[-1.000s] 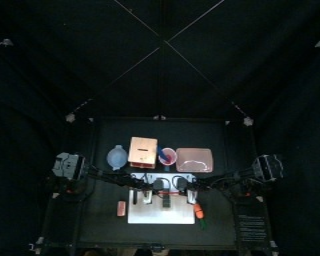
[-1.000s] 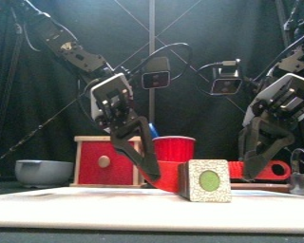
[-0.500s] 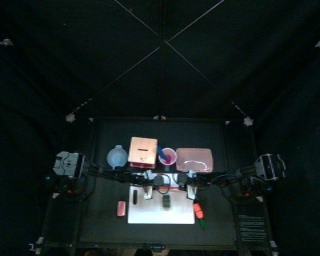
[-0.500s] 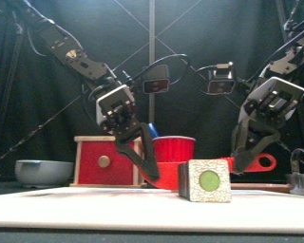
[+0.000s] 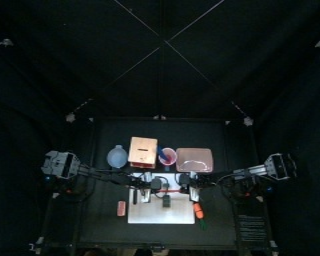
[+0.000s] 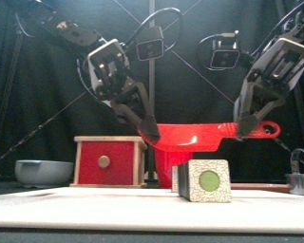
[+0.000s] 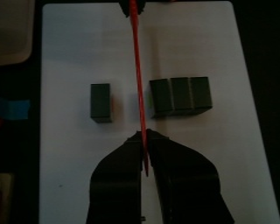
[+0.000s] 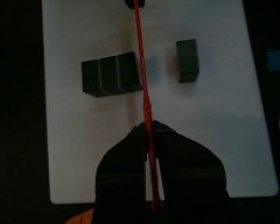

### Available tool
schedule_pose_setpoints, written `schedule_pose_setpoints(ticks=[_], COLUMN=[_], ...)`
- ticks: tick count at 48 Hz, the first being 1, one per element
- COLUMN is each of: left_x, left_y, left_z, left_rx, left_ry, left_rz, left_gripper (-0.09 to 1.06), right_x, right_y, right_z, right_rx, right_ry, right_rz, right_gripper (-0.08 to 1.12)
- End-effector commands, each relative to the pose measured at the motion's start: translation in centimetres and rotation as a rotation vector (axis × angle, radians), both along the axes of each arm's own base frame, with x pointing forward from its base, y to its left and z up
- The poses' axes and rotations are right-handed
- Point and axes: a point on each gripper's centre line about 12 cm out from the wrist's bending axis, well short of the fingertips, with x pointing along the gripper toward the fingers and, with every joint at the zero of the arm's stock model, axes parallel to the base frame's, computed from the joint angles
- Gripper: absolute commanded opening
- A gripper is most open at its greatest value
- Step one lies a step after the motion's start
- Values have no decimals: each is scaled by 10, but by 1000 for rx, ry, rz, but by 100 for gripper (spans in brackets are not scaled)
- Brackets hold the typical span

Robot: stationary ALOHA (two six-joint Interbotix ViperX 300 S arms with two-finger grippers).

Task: Place sushi on board then cut the sushi with the knife then place the pieces on the plate
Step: Cut the sushi into 4 pieces

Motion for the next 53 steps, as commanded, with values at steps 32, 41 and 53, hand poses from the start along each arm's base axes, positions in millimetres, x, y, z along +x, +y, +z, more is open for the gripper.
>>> schedule_pose_setpoints(ticks=[32,41,53], left_x=[5,5,5], left_y=[-26,-26,-26], left_z=[-1,-1,-7], left_rx=[-45,-46,-44], left_ry=[-1,-1,11], left_rz=[-25,-24,-24], left_gripper=[46,46,46], right_x=[9,9,10], right_y=[22,25,25], right_z=[-6,-7,-10], right_rx=[47,55,55], right_ry=[18,22,32], right_rz=[23,24,22], right_gripper=[31,31,31])
